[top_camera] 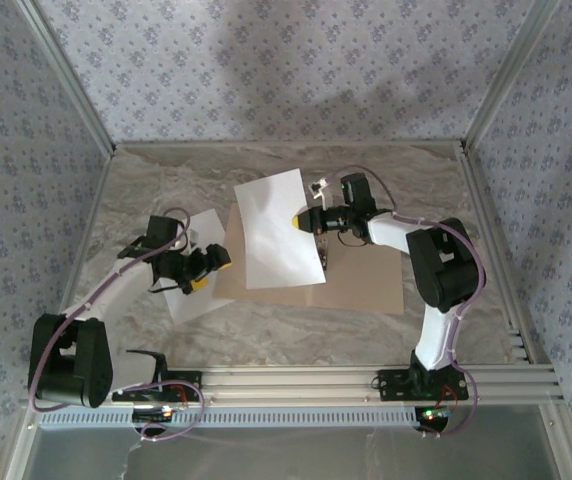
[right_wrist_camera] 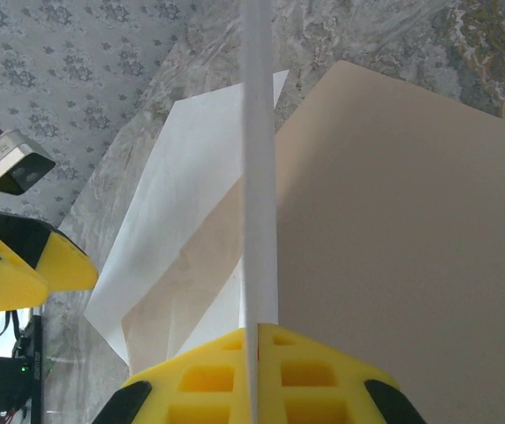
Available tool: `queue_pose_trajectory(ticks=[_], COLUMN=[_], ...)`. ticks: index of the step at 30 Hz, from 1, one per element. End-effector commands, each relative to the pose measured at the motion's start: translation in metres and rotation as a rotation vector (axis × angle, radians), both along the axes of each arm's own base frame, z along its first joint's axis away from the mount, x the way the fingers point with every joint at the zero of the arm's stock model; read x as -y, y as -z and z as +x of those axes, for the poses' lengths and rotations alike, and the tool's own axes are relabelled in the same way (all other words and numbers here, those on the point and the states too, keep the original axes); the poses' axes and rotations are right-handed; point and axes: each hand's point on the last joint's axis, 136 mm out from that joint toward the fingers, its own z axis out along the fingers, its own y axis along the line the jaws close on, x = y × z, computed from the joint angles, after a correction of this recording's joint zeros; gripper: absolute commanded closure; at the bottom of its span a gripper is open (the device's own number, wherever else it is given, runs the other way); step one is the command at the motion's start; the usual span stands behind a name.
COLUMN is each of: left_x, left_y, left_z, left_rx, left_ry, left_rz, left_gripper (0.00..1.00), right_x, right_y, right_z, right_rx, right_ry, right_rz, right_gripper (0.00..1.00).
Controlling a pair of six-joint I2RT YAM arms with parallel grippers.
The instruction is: Put the files into the folder
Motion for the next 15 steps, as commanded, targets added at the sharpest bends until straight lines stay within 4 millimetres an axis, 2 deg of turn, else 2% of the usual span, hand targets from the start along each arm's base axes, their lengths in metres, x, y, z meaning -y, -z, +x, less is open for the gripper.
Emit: queue_pose_trajectory(ticks=[1,7,11,15], left_x=[-0.001,0.000,0.000,0.001], left_y=[-0.001,0.000,0.002,0.004], left_z=[-0.003,-0.002,-0.002,-0.002], left_rx=[0.009,0.008,0.004,0.001], left_ry=[0.011,0.008,0.006,0.003], left_rz=[-0.012,-0.013,-0.015,-0.022], left_gripper=[0.10,0.10,0.10,0.10], right_x=[-0.009,-0.015,-0.026,-0.030], right_y=[-0.004,-0.002,-0.005,0.001], right_z=[0.003,0.000,-0.007,-0.006], right_rx=[-0.005,-0.037,-0.072,-0.080], right_ry=[-0.013,-0.009,-0.040,-0.022], right_rz=[0.034,0.048,0.112,0.111], right_gripper=[1.00,1.00,1.00,1.00])
